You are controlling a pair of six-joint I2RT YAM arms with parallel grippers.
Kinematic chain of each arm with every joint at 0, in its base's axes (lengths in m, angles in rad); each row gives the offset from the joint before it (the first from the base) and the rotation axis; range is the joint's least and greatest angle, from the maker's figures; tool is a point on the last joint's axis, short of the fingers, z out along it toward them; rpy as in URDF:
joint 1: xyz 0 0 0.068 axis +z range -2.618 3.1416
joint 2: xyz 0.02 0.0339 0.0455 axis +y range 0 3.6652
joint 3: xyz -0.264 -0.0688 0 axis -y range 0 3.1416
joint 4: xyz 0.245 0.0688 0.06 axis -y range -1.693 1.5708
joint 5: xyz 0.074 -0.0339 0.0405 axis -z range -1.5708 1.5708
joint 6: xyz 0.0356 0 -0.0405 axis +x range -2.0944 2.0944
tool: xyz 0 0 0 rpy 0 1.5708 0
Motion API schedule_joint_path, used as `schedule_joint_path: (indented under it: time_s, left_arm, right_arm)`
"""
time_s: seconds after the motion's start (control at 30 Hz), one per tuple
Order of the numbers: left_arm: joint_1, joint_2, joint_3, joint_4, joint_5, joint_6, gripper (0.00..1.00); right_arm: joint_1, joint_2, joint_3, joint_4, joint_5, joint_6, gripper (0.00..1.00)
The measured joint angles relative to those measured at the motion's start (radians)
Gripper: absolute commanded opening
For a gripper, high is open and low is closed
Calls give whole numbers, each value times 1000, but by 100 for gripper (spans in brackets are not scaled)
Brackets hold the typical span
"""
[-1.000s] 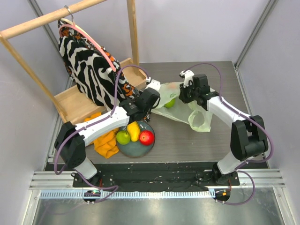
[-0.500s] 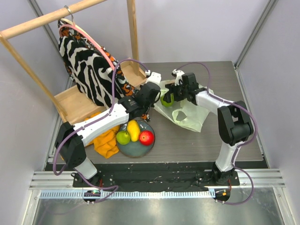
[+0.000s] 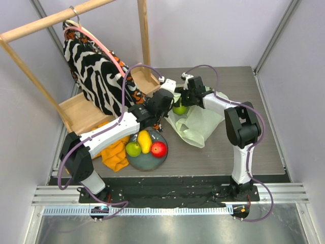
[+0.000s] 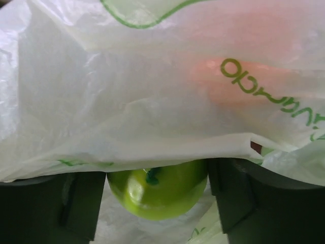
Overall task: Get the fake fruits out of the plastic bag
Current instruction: Take out the fake fruit from the plastic bag.
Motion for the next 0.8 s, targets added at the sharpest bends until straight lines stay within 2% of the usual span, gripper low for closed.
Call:
schedule_joint_path:
  time_s: [0.17,0.27,0.37,0.4,0.47,0.5,0.6,0.73,0.8]
  left_arm:
    - [0,2,0,1,8,3,0]
    - [0,17,14,0,8,11,0]
    - [10,50,53,0,9,11,2]
    - [16,59,67,0,12,6,7]
    - [50,84,111,-8,37,-3,45]
    - [66,91,128,-13,47,-1,71]
    - [128,120,208,-31,98,6,86]
    - [179,120,296,-37,170,68,94]
    - [180,100,306,-36,198,106,100]
  right_arm:
    - [-7,-22,-4,-40,10,-34,48]
    - [-19,-77,-11,-94,-23,-71,48]
    - [-40,-201,-33,-140,-96,-121,47]
    - [-47,-246,-38,-148,-116,-134,48]
    - [-61,-380,-59,-166,-169,-172,48]
    - [-68,-431,-66,-173,-189,-187,48]
    - [-82,-602,-98,-204,-257,-248,48]
    - [-74,-774,-156,-262,-379,-350,50]
    - [-58,-797,-167,-293,-407,-378,49]
